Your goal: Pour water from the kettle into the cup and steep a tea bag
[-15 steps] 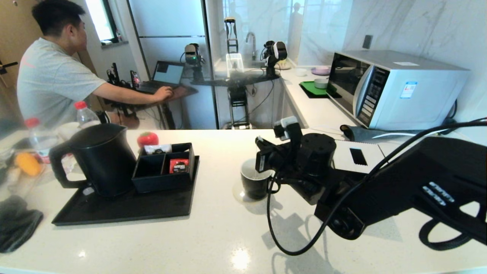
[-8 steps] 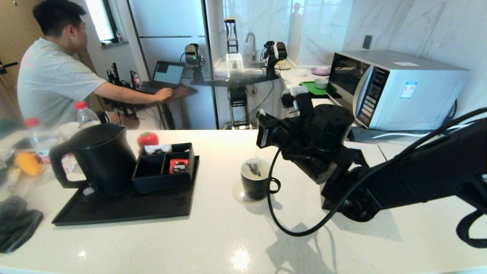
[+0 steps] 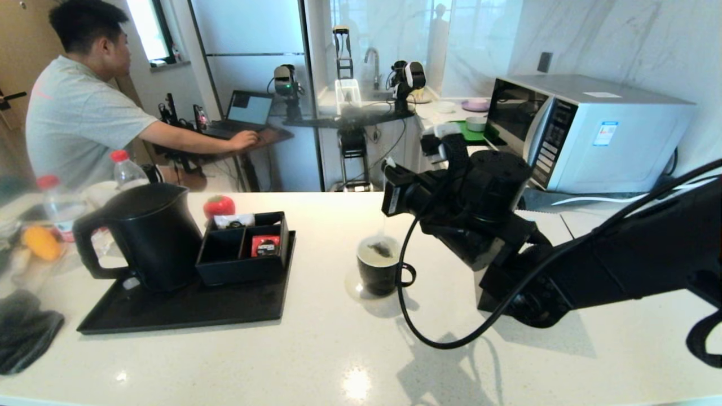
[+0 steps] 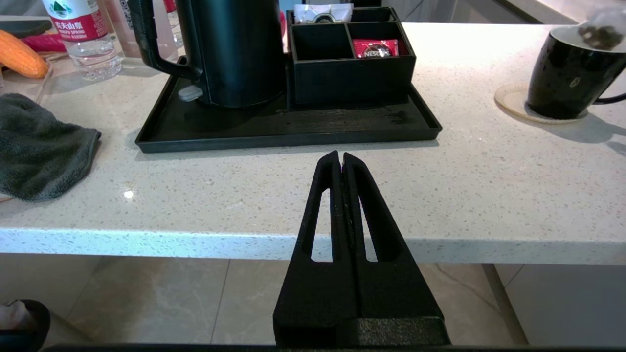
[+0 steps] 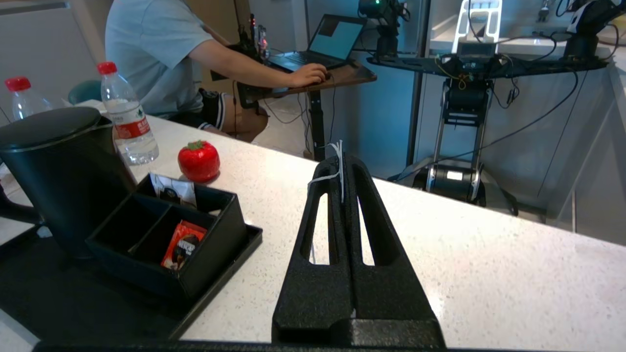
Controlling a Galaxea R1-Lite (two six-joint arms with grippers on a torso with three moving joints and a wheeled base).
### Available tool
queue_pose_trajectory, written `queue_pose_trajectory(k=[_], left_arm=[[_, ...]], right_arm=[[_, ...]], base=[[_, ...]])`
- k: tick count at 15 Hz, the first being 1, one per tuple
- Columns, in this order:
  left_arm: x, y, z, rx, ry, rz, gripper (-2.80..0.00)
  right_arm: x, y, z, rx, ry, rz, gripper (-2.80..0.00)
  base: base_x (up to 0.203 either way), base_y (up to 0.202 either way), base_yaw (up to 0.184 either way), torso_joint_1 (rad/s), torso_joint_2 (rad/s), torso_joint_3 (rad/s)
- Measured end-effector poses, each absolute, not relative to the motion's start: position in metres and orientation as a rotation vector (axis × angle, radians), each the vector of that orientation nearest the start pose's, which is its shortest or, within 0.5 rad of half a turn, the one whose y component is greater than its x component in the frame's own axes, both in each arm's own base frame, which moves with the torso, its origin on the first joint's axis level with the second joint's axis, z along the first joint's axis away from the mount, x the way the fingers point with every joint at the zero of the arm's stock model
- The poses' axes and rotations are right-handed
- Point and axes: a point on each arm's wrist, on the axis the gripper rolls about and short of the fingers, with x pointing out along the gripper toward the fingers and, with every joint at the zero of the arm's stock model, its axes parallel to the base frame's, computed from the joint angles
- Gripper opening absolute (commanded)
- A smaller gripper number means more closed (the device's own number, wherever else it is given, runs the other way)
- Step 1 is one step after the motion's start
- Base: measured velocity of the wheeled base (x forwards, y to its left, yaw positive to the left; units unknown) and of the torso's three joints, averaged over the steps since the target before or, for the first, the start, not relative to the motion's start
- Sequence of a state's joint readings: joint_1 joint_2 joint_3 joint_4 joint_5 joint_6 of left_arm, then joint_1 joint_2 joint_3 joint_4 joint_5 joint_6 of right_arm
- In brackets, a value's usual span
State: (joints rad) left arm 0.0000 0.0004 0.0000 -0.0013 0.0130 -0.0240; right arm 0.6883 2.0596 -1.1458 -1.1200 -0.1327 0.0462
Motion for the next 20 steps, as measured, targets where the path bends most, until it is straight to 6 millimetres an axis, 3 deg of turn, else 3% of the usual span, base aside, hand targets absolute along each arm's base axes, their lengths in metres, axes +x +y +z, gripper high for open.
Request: queue_pose_trajectory(k=[11, 16, 20], left_arm=[[-0.023, 0.0, 0.076, -0.024, -0.001, 0.013, -2.8], [-0.023, 0.0, 0.076, -0.024, -0.001, 0.013, -2.8], [-0.023, 0.0, 0.076, -0.024, -0.001, 0.013, -2.8]], right_arm=[[0.297, 0.246, 0.117, 0.076, -0.05, 0.569, -2.8], [0.296, 0.246, 0.12, 0.077, -0.053, 0.57, -2.8], [0.298, 0.247, 0.146, 0.099, -0.103, 0.57, -2.8]], base=[[0.0, 0.0, 0.0, 0.0, 0.0, 0.0], [0.0, 0.0, 0.0, 0.0, 0.0, 0.0], [0.0, 0.0, 0.0, 0.0, 0.0, 0.0]])
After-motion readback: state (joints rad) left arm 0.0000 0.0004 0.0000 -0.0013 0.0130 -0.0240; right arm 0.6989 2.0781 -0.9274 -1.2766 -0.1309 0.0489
